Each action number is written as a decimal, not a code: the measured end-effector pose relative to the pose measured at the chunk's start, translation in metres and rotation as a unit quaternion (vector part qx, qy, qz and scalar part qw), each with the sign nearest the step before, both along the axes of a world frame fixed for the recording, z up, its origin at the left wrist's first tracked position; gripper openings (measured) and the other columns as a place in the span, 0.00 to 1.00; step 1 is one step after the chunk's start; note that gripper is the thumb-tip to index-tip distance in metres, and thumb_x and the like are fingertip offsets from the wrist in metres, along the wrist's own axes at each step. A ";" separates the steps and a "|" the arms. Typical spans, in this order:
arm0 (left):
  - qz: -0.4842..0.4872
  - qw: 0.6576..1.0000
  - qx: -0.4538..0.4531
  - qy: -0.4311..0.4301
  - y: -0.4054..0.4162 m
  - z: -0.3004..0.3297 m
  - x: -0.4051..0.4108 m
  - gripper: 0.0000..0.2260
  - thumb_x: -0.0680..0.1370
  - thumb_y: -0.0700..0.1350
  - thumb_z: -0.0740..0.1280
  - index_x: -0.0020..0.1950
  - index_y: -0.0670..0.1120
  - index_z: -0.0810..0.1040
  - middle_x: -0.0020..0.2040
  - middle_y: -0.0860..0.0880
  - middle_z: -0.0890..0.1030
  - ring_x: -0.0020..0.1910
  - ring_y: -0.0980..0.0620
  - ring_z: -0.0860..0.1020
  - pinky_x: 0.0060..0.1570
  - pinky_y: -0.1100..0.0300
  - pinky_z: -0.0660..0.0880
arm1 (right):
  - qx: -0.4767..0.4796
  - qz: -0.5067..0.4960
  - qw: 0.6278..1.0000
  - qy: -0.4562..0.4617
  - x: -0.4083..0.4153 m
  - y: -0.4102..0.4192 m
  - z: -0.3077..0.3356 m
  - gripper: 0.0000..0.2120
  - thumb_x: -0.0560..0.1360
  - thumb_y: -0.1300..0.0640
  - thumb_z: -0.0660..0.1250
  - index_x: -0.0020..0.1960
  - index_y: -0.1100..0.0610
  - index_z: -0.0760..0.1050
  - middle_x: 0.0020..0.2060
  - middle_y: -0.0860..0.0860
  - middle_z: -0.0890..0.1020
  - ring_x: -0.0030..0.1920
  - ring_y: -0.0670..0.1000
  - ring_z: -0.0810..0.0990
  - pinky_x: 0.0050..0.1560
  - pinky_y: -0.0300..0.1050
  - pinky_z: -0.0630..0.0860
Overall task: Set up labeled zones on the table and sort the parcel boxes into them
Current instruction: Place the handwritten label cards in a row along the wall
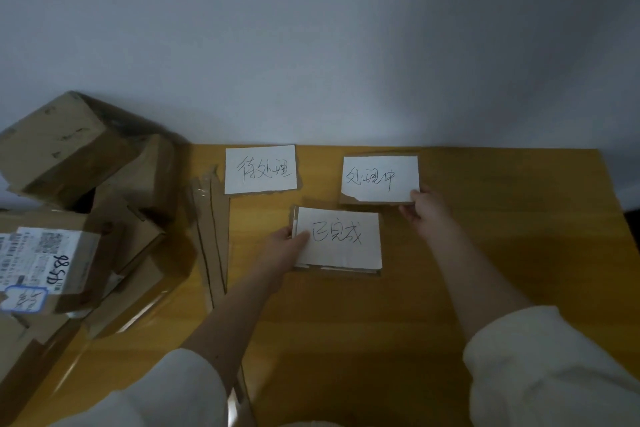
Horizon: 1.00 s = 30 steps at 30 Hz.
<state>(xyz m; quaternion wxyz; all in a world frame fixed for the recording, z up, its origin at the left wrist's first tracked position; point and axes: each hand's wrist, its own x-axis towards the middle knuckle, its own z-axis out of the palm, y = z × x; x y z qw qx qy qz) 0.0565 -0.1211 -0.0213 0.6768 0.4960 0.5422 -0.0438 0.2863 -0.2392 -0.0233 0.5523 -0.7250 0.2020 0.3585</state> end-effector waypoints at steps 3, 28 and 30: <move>-0.001 1.000 -0.006 0.003 -0.001 -0.003 0.001 0.16 0.81 0.44 0.62 0.68 0.43 0.71 0.59 0.43 0.79 0.55 0.45 0.79 0.54 0.51 0.78 | -0.021 0.029 0.999 -0.013 -0.001 0.003 -0.006 0.17 0.81 0.62 0.60 0.69 0.55 0.71 0.60 0.53 0.77 0.55 0.53 0.77 0.46 0.46 0.81; 0.020 0.999 -0.020 0.014 0.005 -0.014 0.002 0.16 0.81 0.43 0.62 0.68 0.42 0.72 0.61 0.42 0.79 0.56 0.44 0.78 0.56 0.51 0.77 | -0.285 0.494 0.769 -0.289 -0.004 0.028 -0.016 0.18 0.83 0.48 0.52 0.68 0.49 0.73 0.71 0.50 0.71 0.75 0.54 0.61 0.74 0.62 0.53; 0.021 0.999 -0.023 0.013 0.006 -0.015 0.003 0.16 0.81 0.43 0.62 0.68 0.42 0.71 0.61 0.43 0.79 0.56 0.44 0.78 0.56 0.50 0.77 | -0.294 0.496 0.765 -0.288 -0.002 0.029 -0.015 0.19 0.83 0.47 0.51 0.69 0.48 0.72 0.71 0.50 0.71 0.76 0.54 0.60 0.74 0.62 0.51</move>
